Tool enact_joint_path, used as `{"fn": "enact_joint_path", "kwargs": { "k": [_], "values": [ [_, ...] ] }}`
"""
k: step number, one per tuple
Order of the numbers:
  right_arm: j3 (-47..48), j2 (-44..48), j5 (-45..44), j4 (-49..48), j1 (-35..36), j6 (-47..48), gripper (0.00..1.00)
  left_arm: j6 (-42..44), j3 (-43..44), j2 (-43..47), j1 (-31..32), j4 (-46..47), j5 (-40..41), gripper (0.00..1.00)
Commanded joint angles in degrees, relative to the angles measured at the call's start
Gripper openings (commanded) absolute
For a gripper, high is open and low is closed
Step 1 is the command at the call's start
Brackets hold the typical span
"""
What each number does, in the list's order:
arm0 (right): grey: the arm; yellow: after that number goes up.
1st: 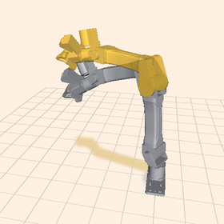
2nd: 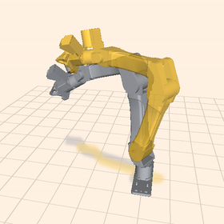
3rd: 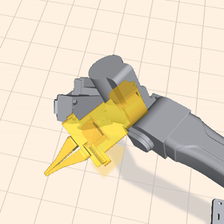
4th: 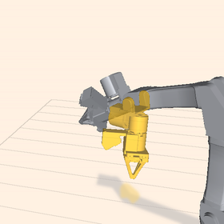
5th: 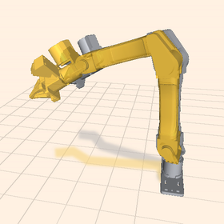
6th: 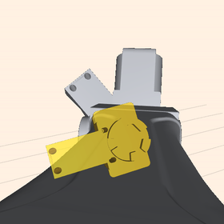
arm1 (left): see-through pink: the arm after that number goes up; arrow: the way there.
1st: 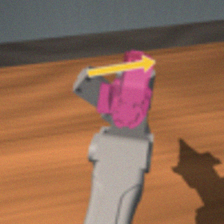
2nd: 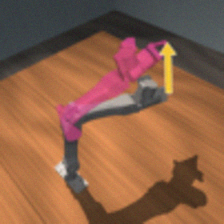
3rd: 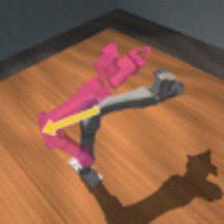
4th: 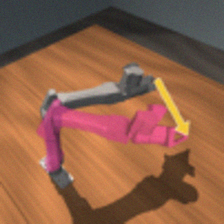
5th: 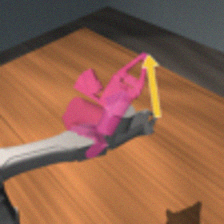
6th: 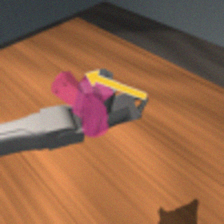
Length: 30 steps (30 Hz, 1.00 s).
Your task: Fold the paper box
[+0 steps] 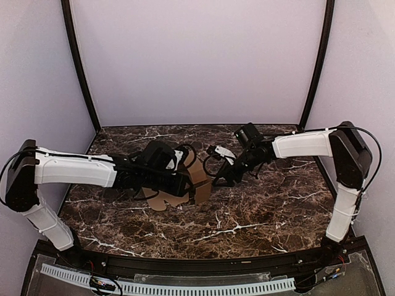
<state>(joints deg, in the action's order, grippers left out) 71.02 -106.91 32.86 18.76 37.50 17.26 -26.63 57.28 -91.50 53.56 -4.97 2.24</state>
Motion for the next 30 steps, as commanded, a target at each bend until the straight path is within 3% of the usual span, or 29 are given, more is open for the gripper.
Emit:
{"fn": "enact_joint_path", "kwargs": {
  "k": [1, 6, 8, 12, 20, 30],
  "values": [
    [-0.52, 0.18, 1.16, -1.21, 0.65, -0.18, 0.61, 5.36, 7.05, 7.56, 0.07, -11.72, -0.53, 0.49],
    [-2.38, 1.36, 1.7, -1.48, 0.65, 0.6, 0.61, 11.05, 13.66, 8.29, -6.68, -15.42, 4.41, 0.74],
    [-2.79, 1.66, 2.22, -1.63, 0.69, 0.59, 0.61, 12.26, 15.48, 5.58, -10.63, -14.0, 4.03, 0.78],
    [-3.47, 2.25, 3.04, -1.5, 0.89, 0.69, 0.61, 13.47, 19.71, -2.06, -16.45, -9.4, -1.34, 0.79],
    [-3.99, 2.08, 3.44, -2.37, 2.21, 0.33, 0.61, 10.89, 19.92, -12.89, -17.88, 0.04, -21.37, 0.77],
    [2.14, -2.59, -2.53, -2.64, 5.38, -2.03, 0.59, 5.22, 8.91, -7.13, -17.88, 3.42, -22.07, 0.65]
  ]
}}
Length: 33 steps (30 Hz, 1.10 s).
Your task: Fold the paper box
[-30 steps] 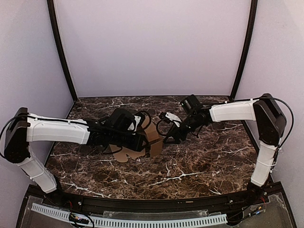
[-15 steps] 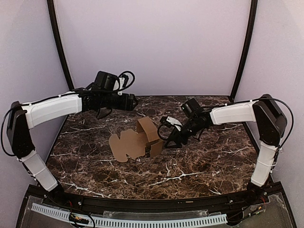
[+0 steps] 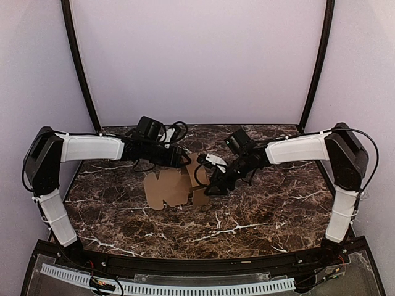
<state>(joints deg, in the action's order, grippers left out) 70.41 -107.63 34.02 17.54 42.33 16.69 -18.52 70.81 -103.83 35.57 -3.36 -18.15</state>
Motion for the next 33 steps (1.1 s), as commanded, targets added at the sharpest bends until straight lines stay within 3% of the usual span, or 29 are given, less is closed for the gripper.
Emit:
{"fn": "enact_joint_path", "kwargs": {
  "k": [1, 8, 11, 14, 15, 17, 24, 29, 33],
  "values": [
    [3.37, -2.23, -4.87, -1.37, 0.48, -1.58, 0.59, -4.39, -6.73, 6.4, 0.11, 2.44, -1.61, 0.64],
    [6.58, -5.24, -5.77, -0.95, 0.38, -2.48, 0.59, -11.73, -17.32, 14.41, 0.28, 8.58, -1.03, 0.58],
    [6.56, -5.75, -6.13, -0.68, 0.27, -2.21, 0.59, -10.73, -19.04, 17.6, 0.29, 7.88, 2.07, 0.58],
    [5.7, -4.98, -5.86, -0.62, -0.01, -1.94, 0.59, -4.43, -15.82, 20.79, 0.28, 1.72, 10.0, 0.66],
    [5.48, -4.69, -5.84, -0.66, -0.09, -1.88, 0.59, -3.41, -12.89, 20.56, -0.02, -1.34, 14.66, 0.74],
    [5.35, -4.35, -5.52, -0.67, -0.29, -1.83, 0.6, -0.56, -8.14, 17.96, -1.04, -3.58, 17.05, 0.79],
    [5.51, -3.66, -5.14, -0.23, -0.39, -2.28, 0.6, 2.55, 8.64, 0.62, -3.73, -6.43, 9.58, 0.8],
    [6.4, -4.09, -4.84, -0.29, -0.4, -3.35, 0.61, 0.86, 10.23, -3.53, -3.84, -4.74, 4.1, 0.79],
    [7.48, -4.89, -4.73, -0.31, -0.4, -4.17, 0.62, -1.08, 6.73, -2.36, -3.84, -3.52, 0.81, 0.76]
  ]
}}
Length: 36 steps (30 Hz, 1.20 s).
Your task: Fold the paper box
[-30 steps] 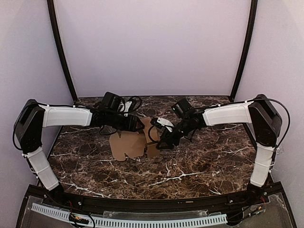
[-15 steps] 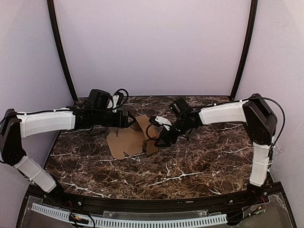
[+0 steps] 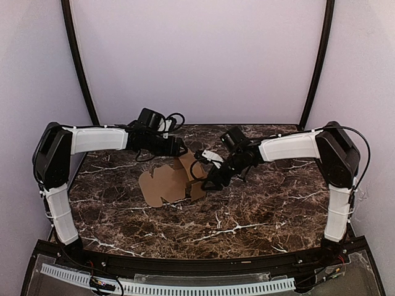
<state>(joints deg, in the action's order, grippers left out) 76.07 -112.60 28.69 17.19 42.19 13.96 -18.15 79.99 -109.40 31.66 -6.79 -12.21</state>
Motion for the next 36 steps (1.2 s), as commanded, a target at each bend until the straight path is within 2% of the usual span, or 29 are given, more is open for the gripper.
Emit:
{"fn": "enact_joint_path", "kwargs": {
  "k": [1, 12, 17, 24, 26, 28, 31, 33, 36],
  "values": [
    [2.13, -0.13, 0.54, 0.06, -0.27, -1.6, 0.63, -1.8, -3.25, 3.62, 0.07, 0.89, -6.32, 0.75],
    [5.57, -2.96, -0.59, 0.35, -0.27, -3.44, 0.65, -13.6, -21.4, 15.01, 0.75, 14.41, -8.44, 0.67],
    [6.19, -4.22, -1.0, 0.4, -0.27, -3.77, 0.65, -17.7, -25.53, 18.25, 2.27, 17.07, -7.51, 0.67],
    [5.11, -4.52, -1.94, 0.04, -0.27, -3.41, 0.64, -19.17, -27.65, 17.41, 5.46, 18.57, -5.88, 0.64],
    [4.78, -3.97, -2.26, 0.04, -0.28, -3.26, 0.64, -18.25, -27.5, 19.38, 5.57, 17.37, -5.24, 0.62],
    [4.28, -3.23, -2.45, 0.04, -0.47, -2.93, 0.64, -14.36, -26.38, 22.57, 5.59, 12.38, -0.99, 0.62],
    [3.53, -1.98, -2.53, 0.12, -0.45, -2.5, 0.64, -5.54, -22.51, 25.36, 5.61, -2.35, 9.54, 0.65],
    [3.22, -1.44, -2.49, 0.15, -0.51, -2.37, 0.64, -0.75, -21.31, 25.76, 5.61, -8.57, 17.04, 0.66],
    [3.03, -1.14, -2.51, 0.37, -0.55, -2.1, 0.64, 6.26, -23.45, 25.23, 5.52, -8.34, 21.03, 0.67]
  ]
}}
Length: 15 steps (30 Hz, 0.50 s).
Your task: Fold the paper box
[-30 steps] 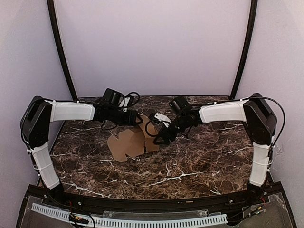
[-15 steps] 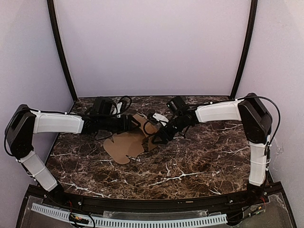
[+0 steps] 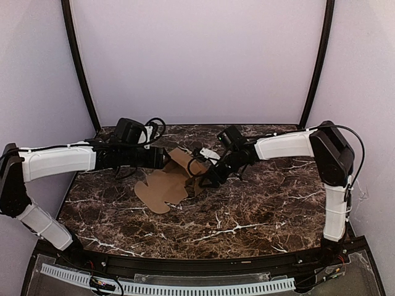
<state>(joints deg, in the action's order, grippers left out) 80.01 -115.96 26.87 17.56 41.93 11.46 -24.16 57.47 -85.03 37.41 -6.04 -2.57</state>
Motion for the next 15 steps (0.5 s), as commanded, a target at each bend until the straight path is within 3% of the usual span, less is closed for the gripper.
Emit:
{"fn": "enact_joint_path", "kwargs": {
  "k": [1, 9, 15],
  "values": [
    [-0.91, 2.23, -0.6, 0.01, -0.27, 0.47, 0.64, 13.73, -1.61, 0.58, -0.21, -6.64, 11.89, 0.68],
    [-1.21, 2.31, 1.14, 0.22, -0.47, 0.47, 0.64, 25.52, -6.06, -5.53, -0.23, 14.81, 11.21, 0.65],
    [-1.16, 2.32, 2.4, 0.46, -0.6, 0.51, 0.64, 32.04, -4.92, -12.77, -0.65, 21.86, 10.31, 0.62]
  ]
}}
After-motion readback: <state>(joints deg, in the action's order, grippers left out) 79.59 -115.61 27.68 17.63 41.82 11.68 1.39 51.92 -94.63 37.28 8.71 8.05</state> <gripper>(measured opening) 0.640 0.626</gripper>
